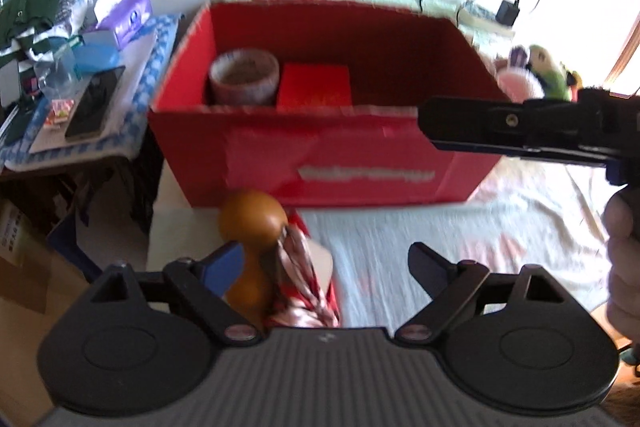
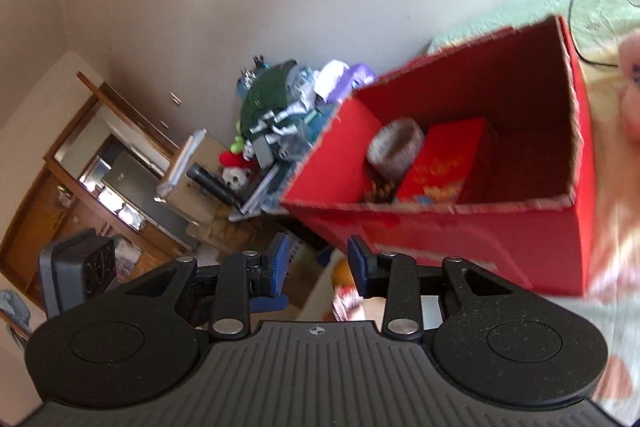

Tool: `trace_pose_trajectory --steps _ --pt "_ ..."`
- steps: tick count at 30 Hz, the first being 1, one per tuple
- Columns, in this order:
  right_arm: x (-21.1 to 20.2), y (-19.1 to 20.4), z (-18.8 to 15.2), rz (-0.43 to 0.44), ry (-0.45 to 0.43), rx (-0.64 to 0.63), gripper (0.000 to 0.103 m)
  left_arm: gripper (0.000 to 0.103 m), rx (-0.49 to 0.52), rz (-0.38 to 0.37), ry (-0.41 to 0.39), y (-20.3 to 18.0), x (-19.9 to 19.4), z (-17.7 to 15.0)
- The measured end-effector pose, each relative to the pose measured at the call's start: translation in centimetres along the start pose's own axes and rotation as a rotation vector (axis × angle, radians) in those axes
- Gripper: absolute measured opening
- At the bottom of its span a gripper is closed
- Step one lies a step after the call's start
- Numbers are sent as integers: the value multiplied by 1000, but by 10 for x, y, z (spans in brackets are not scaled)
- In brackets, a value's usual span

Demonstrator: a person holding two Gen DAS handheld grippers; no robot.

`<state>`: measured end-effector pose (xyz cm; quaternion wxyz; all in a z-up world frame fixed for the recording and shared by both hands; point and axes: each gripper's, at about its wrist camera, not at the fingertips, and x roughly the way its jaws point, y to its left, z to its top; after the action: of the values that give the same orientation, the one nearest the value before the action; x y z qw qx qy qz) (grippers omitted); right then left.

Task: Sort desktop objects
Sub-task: 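Open the right gripper and withdraw it from the box toward the sandal, then grasp the beige sandal with red ribbon with the right gripper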

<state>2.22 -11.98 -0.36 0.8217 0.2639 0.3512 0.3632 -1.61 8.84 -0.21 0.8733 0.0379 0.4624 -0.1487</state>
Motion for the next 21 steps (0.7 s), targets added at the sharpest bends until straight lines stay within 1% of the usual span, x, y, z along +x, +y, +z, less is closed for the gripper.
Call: trace_pose_trajectory --steps 6,8,10,11,14,17,21 --pt "-9 -14 -16 -38 25 50 37 89 -2 14 69 -11 32 -16" --pt "-13 -18 -20 -56 25 56 37 87 -21 21 101 -9 43 -19" --pt "-17 -22 -25 -74 23 60 37 87 -43 9 121 -7 50 -22" --pt "-18 -24 -27 -82 22 69 37 87 -45 7 120 -8 51 -22" --pt "-21 -33 -31 -94 24 108 37 93 -36 6 121 -12 55 -24" --pt "-23 -39 -35 -109 29 126 37 94 -39 1 121 -17 54 -25" --pt "-22 -45 -39 -128 48 150 37 94 -55 -63 114 -27 46 -24"
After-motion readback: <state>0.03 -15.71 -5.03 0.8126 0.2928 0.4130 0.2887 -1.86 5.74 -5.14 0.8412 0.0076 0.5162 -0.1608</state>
